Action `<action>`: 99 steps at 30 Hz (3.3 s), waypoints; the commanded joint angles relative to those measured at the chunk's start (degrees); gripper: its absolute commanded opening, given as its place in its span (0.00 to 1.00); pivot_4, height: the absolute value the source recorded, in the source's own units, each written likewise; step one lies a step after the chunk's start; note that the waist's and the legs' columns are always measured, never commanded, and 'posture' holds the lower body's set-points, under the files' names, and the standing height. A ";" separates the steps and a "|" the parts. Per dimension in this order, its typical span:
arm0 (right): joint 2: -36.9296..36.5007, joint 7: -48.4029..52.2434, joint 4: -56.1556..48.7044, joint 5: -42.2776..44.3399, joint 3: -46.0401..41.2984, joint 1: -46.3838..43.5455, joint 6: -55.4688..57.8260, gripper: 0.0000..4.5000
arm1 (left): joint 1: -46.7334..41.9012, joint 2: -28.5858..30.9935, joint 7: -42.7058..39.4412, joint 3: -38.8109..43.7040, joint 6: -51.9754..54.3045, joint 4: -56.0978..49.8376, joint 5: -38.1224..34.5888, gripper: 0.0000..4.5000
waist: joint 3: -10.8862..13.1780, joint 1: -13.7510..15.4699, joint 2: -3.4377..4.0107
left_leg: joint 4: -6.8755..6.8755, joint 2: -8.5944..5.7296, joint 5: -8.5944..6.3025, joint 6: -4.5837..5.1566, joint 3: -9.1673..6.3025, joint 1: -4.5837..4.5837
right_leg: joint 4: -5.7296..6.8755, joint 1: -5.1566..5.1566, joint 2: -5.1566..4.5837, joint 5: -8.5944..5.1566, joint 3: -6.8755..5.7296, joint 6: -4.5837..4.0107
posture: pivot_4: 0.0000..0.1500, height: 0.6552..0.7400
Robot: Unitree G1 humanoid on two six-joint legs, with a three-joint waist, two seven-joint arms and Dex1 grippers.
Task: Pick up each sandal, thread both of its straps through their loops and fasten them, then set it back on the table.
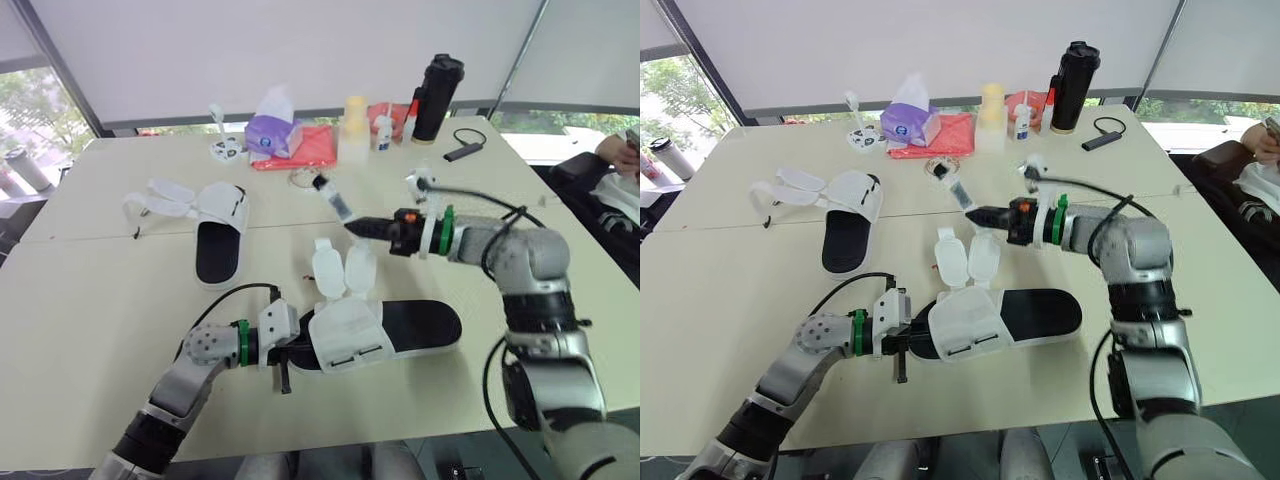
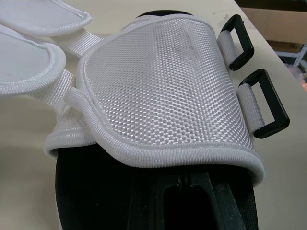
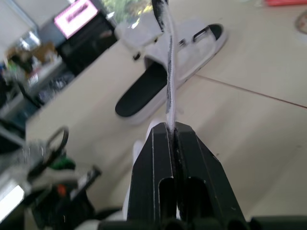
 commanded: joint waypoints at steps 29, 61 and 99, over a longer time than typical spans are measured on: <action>-16.34 29.91 -7.17 -22.35 8.00 34.22 -97.70 0.02 | -2.45 0.12 -3.79 -0.98 -2.16 4.98 0.79 0.00 | -0.01 0.11 -0.08 | -0.02 0.18 -0.02 -0.04 0.08 0.74 | -0.25 0.84 -0.04 -0.17 -0.01 -0.32 | 1.00 1.00; -51.70 21.03 -18.24 20.25 -4.76 48.93 -40.80 0.99 | -0.83 -0.10 -4.32 -1.82 -0.38 3.61 -0.17 0.00 | -0.13 1.27 0.12 | -0.08 0.34 -0.07 0.03 0.11 0.80 | -0.21 0.77 -0.10 -0.27 0.30 -0.50 | 1.00 1.00; -35.98 -14.16 -27.55 50.52 -4.29 44.80 13.54 0.99 | 0.80 -0.75 -3.06 -2.26 3.04 -0.75 -0.62 0.00 | -0.36 1.62 0.18 | 0.14 0.27 -0.20 0.26 0.33 -0.05 | -0.88 0.42 -0.08 -0.12 0.02 -0.45 | 1.00 1.00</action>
